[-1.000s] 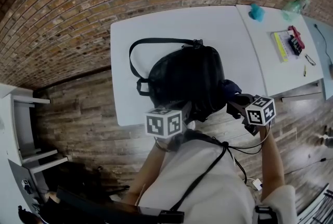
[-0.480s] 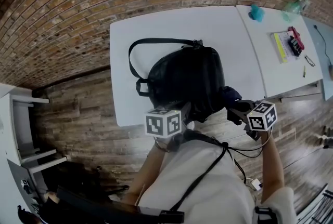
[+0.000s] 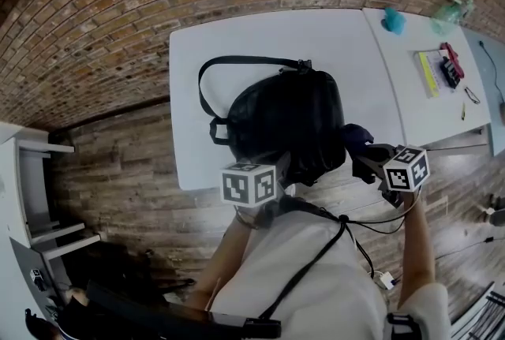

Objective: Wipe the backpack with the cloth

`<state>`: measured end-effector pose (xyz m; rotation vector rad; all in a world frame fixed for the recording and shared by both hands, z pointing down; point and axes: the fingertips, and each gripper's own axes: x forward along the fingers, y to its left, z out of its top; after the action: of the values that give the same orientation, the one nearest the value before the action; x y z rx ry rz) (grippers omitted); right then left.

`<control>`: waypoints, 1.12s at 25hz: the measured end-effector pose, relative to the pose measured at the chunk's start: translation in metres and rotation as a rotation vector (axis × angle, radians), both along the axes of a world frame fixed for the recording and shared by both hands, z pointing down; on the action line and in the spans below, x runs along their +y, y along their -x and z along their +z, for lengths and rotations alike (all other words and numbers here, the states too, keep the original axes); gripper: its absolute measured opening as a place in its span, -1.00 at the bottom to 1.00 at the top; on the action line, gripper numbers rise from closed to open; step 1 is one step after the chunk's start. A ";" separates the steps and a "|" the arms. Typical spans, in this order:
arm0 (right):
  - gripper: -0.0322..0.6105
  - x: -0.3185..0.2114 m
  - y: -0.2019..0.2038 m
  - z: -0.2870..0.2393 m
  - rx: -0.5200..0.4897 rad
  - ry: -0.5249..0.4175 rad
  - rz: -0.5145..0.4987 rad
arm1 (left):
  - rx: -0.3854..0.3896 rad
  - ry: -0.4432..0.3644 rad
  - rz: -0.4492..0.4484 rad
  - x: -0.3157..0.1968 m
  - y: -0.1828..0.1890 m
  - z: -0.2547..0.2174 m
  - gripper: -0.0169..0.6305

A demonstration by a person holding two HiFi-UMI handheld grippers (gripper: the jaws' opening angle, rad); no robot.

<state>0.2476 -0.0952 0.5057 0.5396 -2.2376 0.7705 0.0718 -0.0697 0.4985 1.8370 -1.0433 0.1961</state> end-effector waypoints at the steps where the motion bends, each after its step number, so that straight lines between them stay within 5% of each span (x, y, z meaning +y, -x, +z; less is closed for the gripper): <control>1: -0.73 -0.009 -0.001 -0.005 0.002 -0.021 0.009 | 0.000 0.000 -0.006 -0.001 0.002 0.000 -0.93; 11: -0.73 -0.104 0.045 -0.038 0.054 -0.252 -0.053 | -0.003 0.000 -0.019 -0.001 0.006 -0.001 -0.93; 19: -0.73 -0.162 0.080 -0.035 0.127 -0.319 -0.083 | -0.007 0.005 -0.043 0.000 0.014 -0.001 -0.93; 28: -0.73 -0.174 0.093 -0.016 0.179 -0.286 -0.119 | -0.001 0.009 -0.062 0.000 0.021 -0.001 -0.93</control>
<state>0.1548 -0.2690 0.4898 0.5791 -2.2002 0.3294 0.0504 -0.0701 0.4977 1.7944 -1.0968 0.1641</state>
